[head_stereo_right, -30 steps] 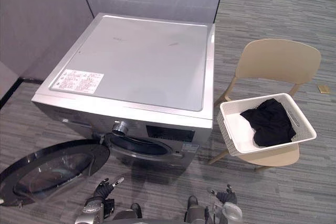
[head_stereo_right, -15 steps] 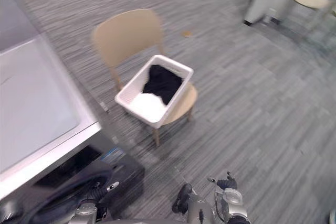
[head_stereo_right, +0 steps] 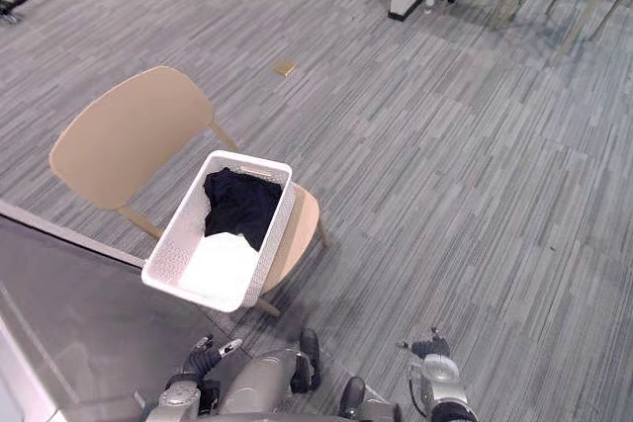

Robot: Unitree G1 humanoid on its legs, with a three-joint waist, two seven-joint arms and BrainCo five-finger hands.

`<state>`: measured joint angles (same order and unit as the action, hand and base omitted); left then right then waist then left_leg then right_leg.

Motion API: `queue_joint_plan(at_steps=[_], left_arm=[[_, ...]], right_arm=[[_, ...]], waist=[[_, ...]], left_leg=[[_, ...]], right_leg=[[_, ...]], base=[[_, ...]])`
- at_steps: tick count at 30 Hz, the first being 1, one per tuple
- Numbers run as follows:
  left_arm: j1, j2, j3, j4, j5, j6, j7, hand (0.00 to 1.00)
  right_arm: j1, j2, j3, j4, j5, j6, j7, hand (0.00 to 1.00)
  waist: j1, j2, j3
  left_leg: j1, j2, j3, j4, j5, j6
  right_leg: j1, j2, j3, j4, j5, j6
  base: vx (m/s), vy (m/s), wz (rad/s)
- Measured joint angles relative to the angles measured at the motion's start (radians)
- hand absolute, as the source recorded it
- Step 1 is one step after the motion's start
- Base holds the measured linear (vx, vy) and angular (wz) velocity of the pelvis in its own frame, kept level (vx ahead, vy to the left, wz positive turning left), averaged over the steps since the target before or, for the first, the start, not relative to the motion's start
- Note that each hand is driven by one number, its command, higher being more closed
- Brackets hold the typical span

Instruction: Pick up the laundry basket with both hands and put the clothes into the washing machine.

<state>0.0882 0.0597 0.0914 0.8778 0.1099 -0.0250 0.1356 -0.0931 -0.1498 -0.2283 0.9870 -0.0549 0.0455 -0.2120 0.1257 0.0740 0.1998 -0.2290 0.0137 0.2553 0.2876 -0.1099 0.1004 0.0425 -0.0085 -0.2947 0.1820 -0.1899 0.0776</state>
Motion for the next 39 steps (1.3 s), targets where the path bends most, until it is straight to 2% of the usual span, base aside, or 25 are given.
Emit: queue_joint_plan(at_steps=[1, 2, 3, 5, 6, 7, 9, 10, 11, 12, 13, 14, 15, 17, 19, 21, 22, 23, 24, 26, 27, 30, 33, 37, 39], left_arm=[[0.012, -0.002, -0.001, 0.001, 0.000, 0.000, 0.000, 0.00], [0.014, 0.009, -0.004, 0.006, -0.002, 0.000, 0.000, 0.00], [0.013, 0.011, -0.011, 0.008, -0.005, 0.007, 0.001, 0.00], [0.014, 0.015, -0.015, 0.018, -0.013, 0.013, 0.004, 0.00], [0.010, 0.015, -0.017, 0.018, -0.015, 0.016, 0.006, 0.00], [0.007, 0.013, -0.018, 0.017, -0.015, 0.017, 0.010, 0.00], [-0.007, 0.002, -0.014, 0.018, -0.015, 0.019, 0.022, 0.00], [-0.030, -0.005, -0.006, 0.019, -0.015, 0.019, 0.023, 0.00], [-0.041, -0.010, 0.000, 0.019, -0.014, 0.019, 0.025, 0.00], [-0.061, -0.021, 0.010, 0.020, -0.014, 0.019, 0.027, 0.00], [-0.062, -0.020, 0.013, 0.021, -0.013, 0.018, 0.028, 0.00], [-0.084, -0.045, 0.035, 0.037, -0.008, 0.018, 0.029, 0.00], [-0.079, -0.084, 0.048, 0.036, -0.008, 0.017, 0.028, 0.00], [-0.072, -0.122, 0.060, 0.035, -0.009, 0.015, 0.022, 0.00], [-0.074, -0.125, 0.059, 0.026, -0.023, 0.015, 0.018, 0.00], [-0.065, -0.126, 0.067, -0.005, -0.033, 0.014, 0.019, 0.00], [-0.060, -0.126, 0.066, -0.006, -0.038, 0.014, 0.019, 0.00], [-0.050, -0.124, 0.066, -0.006, -0.038, 0.014, 0.019, 0.00], [-0.040, -0.120, 0.063, -0.005, -0.038, 0.015, 0.018, 0.00], [-0.039, -0.103, 0.040, -0.005, -0.039, 0.015, 0.017, 0.00], [-0.037, -0.085, 0.019, -0.004, -0.039, 0.015, 0.016, 0.00], [-0.007, -0.038, -0.029, -0.004, -0.039, 0.015, 0.007, 0.00], [0.002, -0.002, -0.062, -0.005, -0.039, 0.015, -0.004, 0.00], [0.025, 0.009, -0.064, -0.005, -0.038, 0.014, -0.004, 0.00], [0.033, 0.031, -0.064, -0.005, -0.037, 0.012, -0.004, 0.00]], right_arm=[[0.006, 0.001, -0.005, 0.003, -0.012, 0.001, 0.001, 0.00], [0.022, 0.005, -0.007, -0.004, -0.019, 0.000, 0.001, 0.00], [0.032, 0.004, -0.008, -0.004, -0.020, 0.001, 0.002, 0.00], [0.054, -0.003, -0.009, -0.004, -0.028, 0.002, 0.002, 0.00], [0.055, -0.006, -0.011, -0.003, -0.031, 0.003, 0.002, 0.00], [0.058, -0.007, -0.011, -0.003, -0.031, 0.002, 0.003, 0.00], [0.061, -0.007, -0.011, -0.017, -0.031, 0.001, 0.007, 0.00], [0.073, -0.008, -0.014, -0.049, -0.030, 0.001, 0.011, 0.00], [0.087, -0.006, -0.022, -0.068, -0.029, 0.000, 0.011, 0.00], [0.097, -0.001, -0.042, -0.095, -0.024, 0.000, 0.011, 0.00], [0.111, 0.007, -0.051, -0.105, -0.015, 0.000, 0.012, 0.00], [0.122, 0.005, -0.059, -0.108, -0.003, 0.003, 0.014, 0.00], [0.119, 0.004, -0.084, -0.115, 0.014, 0.002, 0.010, 0.00], [0.112, 0.010, -0.083, -0.169, 0.028, -0.003, 0.008, 0.00], [0.109, 0.020, -0.083, -0.208, 0.030, -0.019, 0.000, 0.00], [0.103, 0.026, -0.084, -0.231, 0.043, -0.031, -0.002, 0.00], [0.094, 0.027, -0.085, -0.234, 0.046, -0.037, -0.003, 0.00], [0.082, 0.027, -0.085, -0.238, 0.046, -0.038, -0.003, 0.00], [0.078, 0.034, -0.086, -0.260, 0.046, -0.039, -0.003, 0.00], [0.081, 0.051, -0.086, -0.266, 0.046, -0.038, -0.003, 0.00], [0.089, 0.066, -0.086, -0.268, 0.044, -0.036, -0.003, 0.00], [0.132, 0.080, -0.084, -0.357, 0.008, -0.025, -0.003, 0.00], [0.127, 0.055, -0.083, -0.492, -0.048, -0.027, -0.008, 0.00], [0.116, 0.016, -0.049, -0.583, -0.145, -0.039, -0.003, 0.00], [0.086, -0.024, 0.023, -0.583, -0.181, -0.040, 0.008, 0.00]], waist=[[-0.002, 0.000, 0.000], [-0.012, -0.014, -0.001], [-0.022, -0.017, -0.001], [-0.061, -0.016, -0.002], [-0.057, -0.008, 0.002], [-0.057, -0.007, 0.002], [-0.058, 0.000, -0.002], [-0.061, -0.001, -0.003], [-0.066, -0.002, -0.003], [-0.082, -0.007, -0.005], [-0.088, -0.025, -0.012], [-0.085, -0.017, -0.004], [-0.078, 0.013, -0.025], [-0.081, 0.023, -0.033], [-0.079, 0.013, -0.037], [-0.072, -0.007, -0.037], [-0.052, -0.014, -0.042], [-0.050, -0.014, -0.046], [-0.056, -0.014, -0.051], [-0.056, -0.025, -0.053], [-0.060, -0.034, -0.056], [-0.060, -0.056, -0.099], [-0.064, -0.061, -0.104], [-0.063, -0.068, -0.106], [-0.059, -0.080, -0.111]], left_leg=[[0.063, -0.015, -0.009, -0.028, -0.009, -0.002], [0.133, -0.046, -0.045, -0.054, -0.021, 0.000], [0.166, -0.061, -0.077, -0.063, -0.034, 0.005], [0.240, -0.087, -0.183, -0.065, -0.049, 0.019], [0.278, -0.083, -0.234, -0.074, -0.049, 0.018], [0.289, -0.080, -0.264, -0.074, -0.049, 0.018], [0.301, -0.064, -0.381, -0.060, -0.050, 0.017], [0.276, -0.062, -0.445, -0.018, -0.063, -0.008], [0.259, -0.062, -0.476, 0.015, -0.076, -0.030], [0.225, -0.066, -0.535, 0.083, -0.109, -0.084], [0.205, -0.081, -0.568, 0.124, -0.137, -0.131], [0.205, -0.065, -0.613, 0.144, -0.171, -0.177], [0.179, -0.020, -0.619, 0.133, -0.159, -0.198], [0.171, 0.022, -0.603, 0.086, -0.118, -0.256], [0.173, 0.043, -0.561, 0.040, -0.058, -0.254], [0.161, 0.061, -0.434, 0.020, -0.016, -0.239], [0.154, 0.081, -0.317, -0.002, -0.007, -0.227], [0.149, 0.092, -0.243, -0.023, -0.002, -0.211], [0.146, 0.091, -0.165, -0.070, 0.008, -0.174], [0.140, 0.089, -0.131, -0.102, 0.016, -0.146], [0.137, 0.095, -0.096, -0.113, 0.020, -0.147], [0.164, 0.056, -0.105, -0.249, 0.096, -0.150], [0.186, 0.032, -0.117, -0.331, 0.159, -0.137], [0.221, 0.012, -0.120, -0.358, 0.176, -0.126], [0.225, 0.005, -0.119, -0.366, 0.176, -0.126]], right_leg=[[-0.057, -0.045, -0.005, 0.224, -0.018, 0.033], [-0.129, -0.111, -0.007, 0.510, 0.022, 0.086], [-0.166, -0.144, -0.009, 0.629, 0.035, 0.098], [-0.229, -0.219, -0.009, 0.815, -0.027, 0.028], [-0.252, -0.218, -0.002, 0.782, -0.059, 0.000], [-0.261, -0.211, 0.008, 0.737, -0.075, -0.003], [-0.292, -0.145, 0.143, 0.509, -0.099, -0.003], [-0.324, -0.094, 0.289, 0.417, -0.091, 0.011], [-0.332, -0.073, 0.363, 0.374, -0.082, 0.025], [-0.322, -0.044, 0.503, 0.279, -0.052, 0.064], [-0.299, -0.049, 0.583, 0.188, 0.011, 0.081], [-0.275, -0.054, 0.532, 0.183, 0.082, 0.068], [-0.264, -0.045, 0.463, 0.181, 0.081, 0.063], [-0.230, -0.053, 0.345, 0.171, 0.076, 0.053], [-0.189, -0.069, 0.251, 0.160, 0.073, 0.047], [-0.146, -0.096, 0.184, 0.141, 0.061, 0.025], [-0.132, -0.101, 0.150, 0.123, 0.060, 0.016], [-0.126, -0.106, 0.126, 0.109, 0.059, 0.011], [-0.114, -0.123, 0.078, 0.084, 0.053, -0.005], [-0.111, -0.143, 0.042, 0.073, 0.056, -0.006], [-0.098, -0.156, 0.012, 0.066, 0.058, 0.000], [-0.074, -0.167, -0.007, -0.024, 0.093, 0.020], [-0.063, -0.166, -0.011, -0.081, 0.137, 0.037], [-0.030, -0.173, -0.009, -0.101, 0.144, 0.046], [-0.028, -0.171, -0.008, -0.109, 0.144, 0.046]], base=[[0.56, 0.180, 0.30], [0.47, 0.134, 0.56], [0.50, 0.069, 1.00], [0.55, -0.015, 1.42], [0.46, -0.057, 1.25], [0.41, -0.110, 1.18], [0.38, -0.194, 1.54], [0.35, -0.257, 1.66], [0.39, -0.363, 2.13], [0.24, -0.295, 2.16], [0.39, -0.518, 2.61], [0.32, -0.438, 2.23], [0.29, -0.409, 1.76], [0.10, -0.288, 1.46], [0.05, -0.308, 1.68], [0.00, -0.144, 1.43], [-0.05, -0.065, 0.98], [-0.08, -0.038, 0.96], [-0.09, 0.004, 0.74], [-0.12, 0.064, 0.78], [-0.11, 0.077, 0.79], [-0.03, 0.098, 0.43], [0.04, 0.079, 0.11], [0.05, 0.049, 0.03], [0.04, 0.035, -0.02]])
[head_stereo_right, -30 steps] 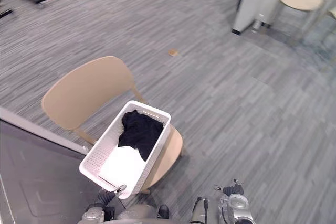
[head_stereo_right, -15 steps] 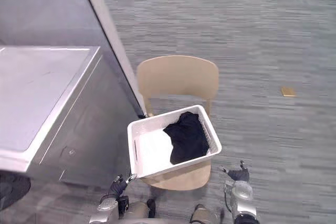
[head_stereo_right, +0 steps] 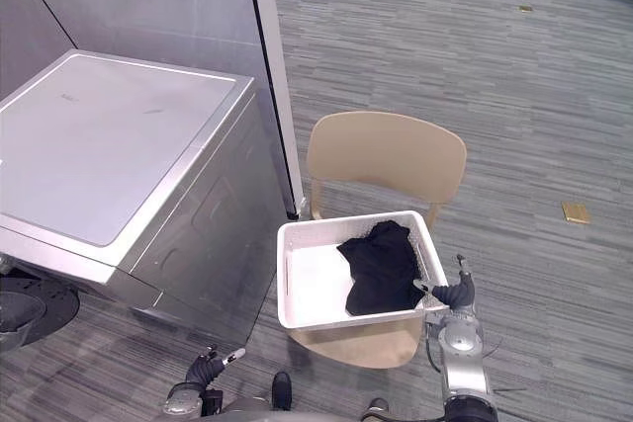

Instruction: Pick up the laundry basket with both hands and put the clothes into the washing machine.

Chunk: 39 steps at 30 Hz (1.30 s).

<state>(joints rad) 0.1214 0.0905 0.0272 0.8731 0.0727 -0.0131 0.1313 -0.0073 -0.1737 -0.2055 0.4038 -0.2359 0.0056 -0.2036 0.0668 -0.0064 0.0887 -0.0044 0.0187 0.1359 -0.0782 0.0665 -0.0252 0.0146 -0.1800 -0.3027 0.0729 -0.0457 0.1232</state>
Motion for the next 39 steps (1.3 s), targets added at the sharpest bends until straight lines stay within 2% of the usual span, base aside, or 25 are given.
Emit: queue_joint_plan(at_steps=[4, 7, 10, 12, 14, 18, 21, 25, 26, 29, 33, 37, 39], left_arm=[[0.020, 0.026, 0.008, 0.002, 0.000, -0.008, 0.000, 0.00], [0.026, 0.043, 0.026, 0.014, 0.000, -0.014, 0.001, 0.00], [0.011, 0.050, 0.054, 0.021, -0.003, -0.022, 0.001, 0.00], [0.000, 0.051, 0.064, 0.021, -0.006, -0.028, 0.002, 0.00], [-0.005, 0.051, 0.072, 0.022, -0.035, -0.031, 0.005, 0.00], [-0.028, 0.048, 0.103, 0.024, -0.084, -0.033, 0.034, 0.00], [-0.074, 0.040, 0.104, 0.027, -0.116, -0.037, 0.057, 0.00], [-0.148, 0.006, 0.142, 0.029, -0.199, -0.042, 0.096, 0.00], [-0.172, 0.000, 0.144, 0.028, -0.210, -0.044, 0.107, 0.00], [-0.224, -0.027, 0.168, 0.020, -0.220, -0.052, 0.112, 0.00], [-0.250, -0.044, 0.182, 0.018, -0.221, -0.060, 0.110, 0.00], [-0.253, -0.052, 0.182, -0.002, -0.238, -0.062, 0.108, 0.00], [-0.253, -0.054, 0.182, -0.010, -0.239, -0.062, 0.107, 0.00]], right_arm=[[-0.072, -0.083, 0.117, 0.021, -0.029, -0.002, 0.049, 0.00], [-0.186, -0.146, 0.231, 0.107, -0.051, -0.008, 0.083, 0.00], [-0.308, -0.175, 0.299, 0.213, -0.066, -0.028, 0.114, 0.00], [-0.386, -0.193, 0.304, 0.311, -0.083, -0.033, 0.120, 0.00], [-0.478, -0.210, 0.299, 0.434, -0.089, -0.025, 0.115, 0.00], [-0.597, -0.224, 0.271, 0.560, -0.090, 0.009, 0.053, 0.00], [-0.674, -0.236, 0.250, 0.604, -0.101, 0.036, 0.000, 0.00], [-0.765, -0.236, 0.251, 0.608, -0.149, 0.065, -0.077, 0.00], [-0.789, -0.238, 0.253, 0.601, -0.160, 0.070, -0.093, 1.00], [-0.836, -0.239, 0.285, 0.590, -0.167, 0.084, -0.125, 1.00], [-0.875, -0.248, 0.342, 0.554, -0.156, 0.086, -0.124, 1.00], [-0.864, -0.232, 0.364, 0.511, -0.057, 0.079, -0.116, 1.00], [-0.845, -0.201, 0.366, 0.467, 0.036, 0.077, -0.085, 1.00]], waist=[[0.003, -0.003, 0.001], [0.008, -0.005, 0.019], [0.013, -0.011, 0.084], [0.039, -0.005, 0.137], [0.069, 0.016, 0.196], [0.084, 0.041, 0.273], [0.083, 0.046, 0.327], [0.083, 0.050, 0.333], [0.080, 0.049, 0.339], [0.075, 0.048, 0.340], [0.058, 0.048, 0.340], [0.058, 0.048, 0.340], [0.060, 0.048, 0.340]], left_leg=[[-0.007, 0.000, 0.000, -0.013, 0.004, -0.001], [-0.047, 0.000, -0.006, -0.004, 0.008, 0.003], [-0.115, 0.001, -0.033, 0.044, 0.008, 0.003], [-0.174, 0.004, -0.054, 0.079, 0.008, 0.003], [-0.229, 0.006, -0.079, 0.110, 0.009, 0.001], [-0.313, 0.009, -0.109, 0.111, 0.043, -0.003], [-0.347, 0.008, -0.110, 0.080, 0.079, -0.007], [-0.432, 0.011, -0.105, 0.032, 0.121, -0.016], [-0.449, 0.013, -0.104, 0.021, 0.132, -0.017], [-0.494, 0.016, -0.102, 0.025, 0.139, -0.022], [-0.510, 0.020, -0.095, 0.026, 0.138, -0.025], [-0.506, 0.026, -0.087, 0.029, 0.141, -0.022], [-0.502, 0.030, -0.078, 0.044, 0.141, -0.022]], right_leg=[[-0.011, 0.003, 0.000, -0.006, 0.002, -0.001], [-0.044, 0.004, -0.004, -0.002, 0.006, -0.005], [-0.078, 0.002, -0.029, 0.013, 0.009, -0.010], [-0.115, 0.002, -0.043, 0.030, 0.009, -0.013], [-0.153, 0.001, -0.054, 0.055, 0.003, -0.022], [-0.253, -0.006, -0.066, 0.125, -0.015, -0.039], [-0.344, -0.033, -0.063, 0.228, -0.054, -0.047], [-0.486, -0.050, -0.050, 0.306, -0.071, -0.057], [-0.515, -0.053, -0.048, 0.322, -0.074, -0.061], [-0.575, -0.058, -0.045, 0.353, -0.080, -0.070], [-0.598, -0.058, -0.041, 0.366, -0.084, -0.075], [-0.598, -0.051, -0.035, 0.366, -0.087, -0.079], [-0.591, -0.047, -0.028, 0.366, -0.088, -0.082]], base=[[0.01, 0.004, -0.01], [0.00, 0.003, 0.05], [-0.04, 0.002, 0.29], [-0.08, 0.003, 0.37], [-0.08, 0.005, 0.31], [-0.09, -0.008, 0.20], [-0.08, -0.043, 0.11], [-0.08, -0.051, -0.01], [-0.06, -0.034, -0.01], [-0.06, -0.047, -0.02], [-0.01, -0.044, -0.03], [0.03, -0.033, -0.05], [0.04, -0.053, -0.08]])
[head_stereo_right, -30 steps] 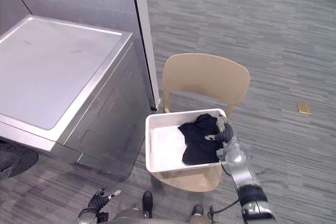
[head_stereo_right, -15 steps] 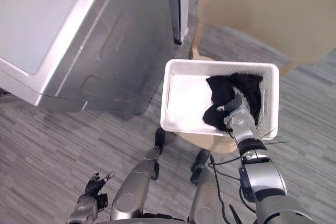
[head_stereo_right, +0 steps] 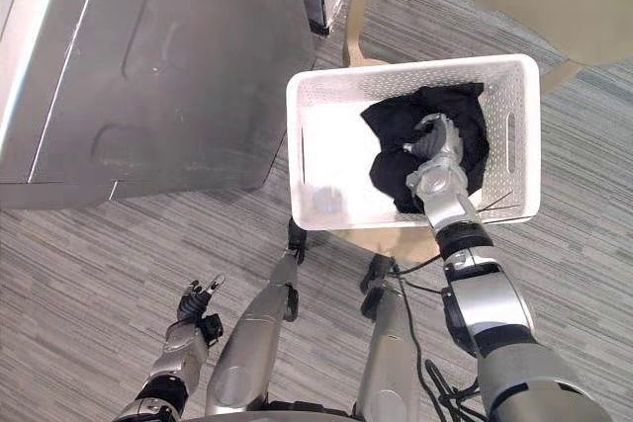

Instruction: Pick up the laundry basket with both hands and put the clothes into the washing machine.

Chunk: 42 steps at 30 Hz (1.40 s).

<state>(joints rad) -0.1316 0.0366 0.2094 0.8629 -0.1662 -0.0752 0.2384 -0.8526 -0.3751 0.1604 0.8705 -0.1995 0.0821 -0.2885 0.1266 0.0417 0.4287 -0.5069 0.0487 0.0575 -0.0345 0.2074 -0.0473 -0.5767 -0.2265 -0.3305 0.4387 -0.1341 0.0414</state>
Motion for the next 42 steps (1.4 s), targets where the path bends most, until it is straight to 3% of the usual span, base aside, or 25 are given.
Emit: queue_joint_plan(at_steps=[5, 9, 12, 15, 21, 28, 31, 33, 35, 37, 39, 40, 42], left_arm=[[0.002, -0.016, -0.001, -0.011, 0.000, 0.002, -0.007, 0.00], [0.014, -0.016, -0.001, -0.017, 0.002, 0.008, -0.020, 0.00], [0.047, -0.014, -0.001, -0.026, 0.009, 0.016, -0.020, 0.00], [0.111, -0.014, -0.002, -0.025, 0.020, 0.029, -0.022, 0.00], [0.192, 0.013, -0.002, -0.007, 0.058, 0.050, -0.045, 0.00], [0.273, 0.015, -0.007, -0.007, 0.065, 0.051, -0.064, 0.00], [0.286, 0.015, -0.013, -0.012, 0.065, 0.051, -0.063, 0.00], [0.285, 0.017, -0.024, -0.050, 0.064, 0.049, -0.063, 0.00], [0.284, 0.019, -0.022, -0.093, 0.064, 0.049, -0.061, 0.00], [0.288, 0.012, -0.034, -0.168, 0.065, 0.049, -0.059, 0.00], [0.292, -0.012, -0.049, -0.248, 0.063, 0.046, -0.054, 0.00], [0.316, -0.044, -0.075, -0.335, 0.063, 0.047, -0.046, 0.00], [0.350, -0.068, -0.116, -0.441, 0.063, 0.047, -0.040, 0.00]], right_arm=[[0.110, 0.040, -0.030, -0.184, 0.094, 0.001, 0.011, 1.00], [0.230, 0.055, -0.133, -0.422, 0.165, -0.040, 0.003, 1.00], [0.306, 0.079, -0.170, -0.498, 0.205, -0.062, 0.004, 1.00], [0.417, 0.151, -0.193, -0.553, 0.265, -0.083, 0.011, 1.00], [0.585, 0.256, -0.182, -0.658, 0.398, -0.119, 0.100, 1.00], [0.607, 0.291, -0.074, -0.777, 0.467, -0.152, 0.189, 1.00], [0.608, 0.291, -0.024, -0.826, 0.487, -0.168, 0.227, 1.00], [0.611, 0.291, -0.025, -0.857, 0.495, -0.177, 0.231, 1.00], [0.607, 0.294, -0.026, -0.865, 0.494, -0.190, 0.227, 1.00], [0.606, 0.296, -0.023, -0.878, 0.480, -0.190, 0.223, 1.00], [0.593, 0.300, -0.010, -0.915, 0.462, -0.189, 0.217, 1.00], [0.594, 0.286, 0.016, -0.967, 0.461, -0.189, 0.198, 1.00], [0.593, 0.260, 0.042, -1.013, 0.440, -0.190, 0.192, 1.00]], waist=[[-0.001, 0.000, 0.000], [-0.005, -0.001, -0.002], [-0.007, -0.006, -0.015], [-0.007, -0.012, -0.073], [-0.007, -0.030, -0.201], [-0.004, -0.036, -0.250], [-0.014, -0.039, -0.252], [-0.035, -0.046, -0.256], [-0.035, -0.062, -0.264], [-0.029, -0.072, -0.271], [0.006, -0.055, -0.277], [0.000, -0.014, -0.287], [-0.007, 0.022, -0.301]], left_leg=[[0.066, 0.003, 0.000, -0.002, -0.003, -0.003], [0.128, 0.005, 0.002, -0.028, -0.004, -0.005], [0.165, 0.005, 0.001, -0.045, -0.006, -0.007], [0.207, 0.005, -0.007, -0.058, -0.004, -0.005], [0.315, 0.002, -0.029, -0.058, -0.022, -0.027], [0.418, 0.003, 0.006, -0.059, -0.070, -0.010], [0.444, -0.018, -0.015, -0.059, -0.073, -0.008], [0.427, -0.041, -0.089, -0.043, -0.066, -0.010], [0.402, -0.057, -0.138, -0.030, -0.055, -0.008], [0.363, -0.071, -0.175, -0.003, -0.041, -0.027], [0.298, -0.051, -0.193, 0.035, -0.021, -0.040], [0.232, -0.024, -0.244, 0.071, -0.001, -0.056], [0.199, 0.014, -0.254, 0.030, -0.006, -0.033]], right_leg=[[0.068, 0.004, -0.001, -0.001, -0.014, -0.004], [0.118, 0.007, 0.002, -0.002, -0.022, 0.005], [0.151, 0.012, 0.003, -0.013, -0.024, 0.009], [0.206, 0.020, -0.003, -0.047, -0.021, 0.015], [0.387, 0.043, -0.028, -0.190, 0.017, 0.042], [0.467, 0.050, 0.025, -0.216, 0.032, 0.053], [0.448, 0.031, 0.105, -0.101, -0.016, 0.064], [0.440, 0.032, 0.266, -0.006, -0.073, 0.097], [0.418, 0.032, 0.359, 0.107, -0.145, 0.101], [0.416, 0.044, 0.416, 0.154, -0.205, 0.098], [0.410, 0.074, 0.405, 0.125, -0.270, 0.071], [0.371, 0.112, 0.341, 0.157, -0.265, 0.047], [0.343, 0.144, 0.269, 0.180, -0.261, 0.004]], base=[[0.02, -0.050, 0.03], [-0.01, -0.011, 0.00], [0.01, -0.001, 0.00], [0.07, -0.005, 0.02], [0.11, 0.006, 0.07], [0.00, 0.026, -0.23], [-0.03, 0.005, 0.25], [-0.05, -0.069, 1.05], [-0.06, -0.118, 1.04], [-0.15, -0.315, 1.19], [-0.23, -0.377, 0.80], [-0.21, -0.294, 0.65], [-0.21, -0.253, 0.92]])
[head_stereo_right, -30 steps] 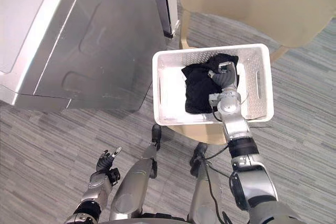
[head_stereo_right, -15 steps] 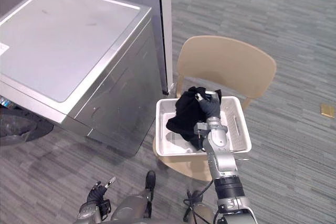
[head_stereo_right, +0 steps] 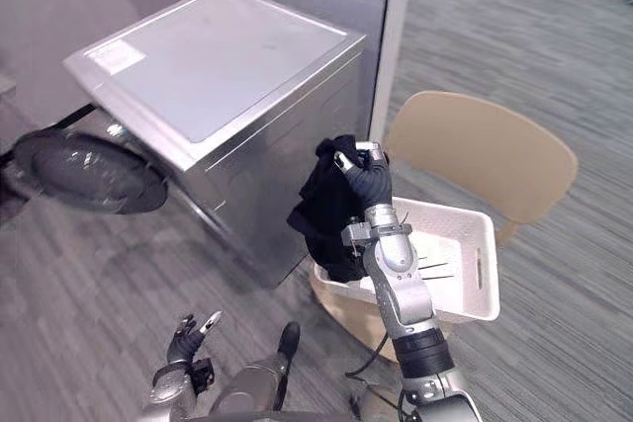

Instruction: Pick up the laundry basket with both hands and put the clothes into the washing machine.

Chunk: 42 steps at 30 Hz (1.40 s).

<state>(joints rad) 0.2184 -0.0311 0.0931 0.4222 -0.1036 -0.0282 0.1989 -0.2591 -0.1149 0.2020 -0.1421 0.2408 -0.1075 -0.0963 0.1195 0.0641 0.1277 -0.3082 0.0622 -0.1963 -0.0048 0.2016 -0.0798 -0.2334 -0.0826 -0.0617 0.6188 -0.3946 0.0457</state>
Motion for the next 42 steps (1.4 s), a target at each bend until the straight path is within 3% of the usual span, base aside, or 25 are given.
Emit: queue_joint_plan(at_steps=[1, 2, 4, 5, 6, 9, 11, 12, 13, 16, 22, 23, 31, 32, 38, 42], left_arm=[[-0.003, -0.004, -0.021, -0.025, 0.000, 0.000, 0.000, 0.00], [-0.016, -0.005, -0.055, -0.079, 0.001, 0.000, -0.002, 0.00], [-0.014, -0.001, -0.089, -0.175, 0.005, -0.004, -0.003, 0.00], [-0.012, 0.001, -0.103, -0.236, 0.032, -0.013, -0.003, 0.00], [-0.016, 0.006, -0.104, -0.292, 0.058, -0.028, -0.003, 0.00], [-0.087, 0.057, -0.121, -0.340, 0.130, -0.071, -0.003, 0.00], [-0.120, 0.075, -0.158, -0.353, 0.157, -0.072, -0.003, 0.00], [-0.144, 0.074, -0.197, -0.374, 0.170, -0.076, -0.004, 0.00], [-0.162, 0.075, -0.216, -0.382, 0.186, -0.081, -0.004, 0.00], [-0.219, 0.096, -0.296, -0.385, 0.247, -0.092, -0.002, 0.00], [-0.301, 0.118, -0.372, -0.355, 0.341, -0.101, 0.023, 0.00], [-0.326, 0.118, -0.375, -0.331, 0.357, -0.101, 0.030, 1.00], [-0.406, 0.137, -0.405, -0.218, 0.432, -0.065, 0.099, 1.00], [-0.406, 0.139, -0.406, -0.213, 0.431, -0.062, 0.107, 1.00], [-0.387, 0.111, -0.339, -0.213, 0.386, -0.056, 0.110, 1.00], [-0.349, 0.087, -0.269, -0.217, 0.355, -0.056, 0.112, 1.00]], right_arm=[[-0.003, -0.011, 0.000, -0.007, -0.007, -0.002, -0.002, 1.00], [-0.021, -0.025, -0.003, -0.005, -0.020, -0.001, -0.011, 1.00], [-0.051, -0.028, -0.002, -0.006, -0.034, 0.001, -0.012, 1.00], [-0.078, -0.029, 0.003, -0.006, -0.045, 0.000, -0.011, 1.00], [-0.106, -0.030, 0.013, -0.006, -0.051, -0.001, -0.009, 1.00], [-0.169, -0.031, 0.046, 0.000, -0.054, -0.002, 0.010, 1.00], [-0.181, -0.028, 0.085, 0.000, -0.050, -0.003, 0.030, 1.00], [-0.181, -0.027, 0.103, -0.001, -0.041, -0.005, 0.052, 1.00], [-0.181, -0.022, 0.110, -0.001, -0.034, -0.005, 0.059, 1.00], [-0.180, 0.048, 0.211, 0.001, 0.006, -0.003, 0.101, 1.00], [-0.181, 0.114, 0.369, 0.006, 0.137, -0.005, 0.157, 1.00], [-0.182, 0.114, 0.387, 0.021, 0.168, -0.005, 0.163, 1.00], [-0.164, 0.106, 0.436, 0.079, 0.343, -0.006, 0.160, 1.00], [-0.153, 0.105, 0.436, 0.079, 0.355, -0.006, 0.160, 0.00], [-0.050, 0.105, 0.433, 0.078, 0.369, -0.025, 0.164, 0.00], [0.018, 0.088, 0.379, 0.078, 0.272, -0.026, 0.160, 0.00]], waist=[[0.000, 0.008, 0.003], [-0.003, -0.004, 0.013], [-0.002, -0.024, 0.017], [-0.012, -0.016, 0.012], [-0.027, 0.002, 0.001], [-0.030, 0.009, -0.004], [-0.049, 0.027, -0.017], [-0.059, 0.055, -0.038], [-0.058, 0.058, -0.042], [-0.053, 0.023, -0.056], [-0.054, -0.004, -0.093], [-0.054, -0.004, -0.093], [-0.088, -0.003, -0.117], [-0.091, -0.003, -0.117], [-0.103, -0.003, -0.120], [-0.104, -0.003, -0.120]], left_leg=[[0.002, 0.020, 0.037, -0.019, -0.042, 0.030], [-0.009, 0.035, 0.122, -0.010, -0.114, 0.051], [0.002, 0.023, 0.222, 0.097, -0.109, 0.043], [0.030, 0.026, 0.266, 0.178, -0.110, 0.043], [0.061, 0.038, 0.292, 0.246, -0.154, 0.020], [0.162, 0.049, 0.302, 0.278, -0.255, 0.012], [0.255, 0.049, 0.304, 0.159, -0.247, 0.007], [0.296, 0.063, 0.302, 0.050, -0.237, -0.010], [0.306, 0.069, 0.303, 0.017, -0.231, -0.024], [0.311, 0.054, 0.303, 0.005, -0.214, -0.031], [0.328, 0.036, 0.280, 0.002, -0.196, -0.009], [0.335, 0.035, 0.279, -0.005, -0.190, -0.007], [0.337, 0.042, 0.278, -0.053, -0.154, -0.016], [0.338, 0.041, 0.279, -0.054, -0.153, -0.018], [0.346, 0.055, 0.279, -0.060, -0.149, -0.024], [0.351, 0.060, 0.280, -0.064, -0.149, -0.024]], right_leg=[[0.003, 0.000, -0.034, -0.020, 0.012, -0.018], [0.013, -0.021, -0.077, -0.060, 0.041, -0.044], [0.018, -0.057, -0.113, -0.088, 0.076, -0.060], [0.018, -0.063, -0.135, -0.114, 0.101, -0.068], [0.014, -0.062, -0.161, -0.141, 0.126, -0.073], [0.016, -0.060, -0.187, -0.222, 0.196, -0.073], [0.043, -0.049, -0.215, -0.290, 0.241, -0.059], [0.055, -0.027, -0.239, -0.331, 0.268, -0.045], [0.055, -0.022, -0.243, -0.341, 0.277, -0.040], [0.095, -0.024, -0.243, -0.422, 0.344, -0.020], [0.166, -0.023, -0.265, -0.520, 0.403, -0.009], [0.179, -0.021, -0.265, -0.537, 0.416, -0.010], [0.215, 0.011, -0.264, -0.670, 0.500, -0.026], [0.220, 0.012, -0.265, -0.682, 0.506, -0.026], [0.240, 0.038, -0.266, -0.717, 0.519, -0.037], [0.243, 0.048, -0.266, -0.718, 0.517, -0.038]], base=[[-0.27, -0.205, 1.14], [-0.26, -0.181, 0.98], [-0.18, -0.167, 0.82], [-0.19, -0.173, 0.72], [-0.16, -0.097, 0.65], [-0.15, -0.004, 0.31], [-0.09, 0.071, 0.35], [-0.11, 0.165, 0.44], [-0.10, 0.163, 0.33], [-0.10, 0.133, 0.04], [-0.06, 0.056, 0.12], [-0.07, 0.015, 0.04], [-0.06, 0.001, -0.03], [0.00, 0.000, 0.00], [0.00, -0.004, -0.01], [0.00, 0.000, 0.00]])
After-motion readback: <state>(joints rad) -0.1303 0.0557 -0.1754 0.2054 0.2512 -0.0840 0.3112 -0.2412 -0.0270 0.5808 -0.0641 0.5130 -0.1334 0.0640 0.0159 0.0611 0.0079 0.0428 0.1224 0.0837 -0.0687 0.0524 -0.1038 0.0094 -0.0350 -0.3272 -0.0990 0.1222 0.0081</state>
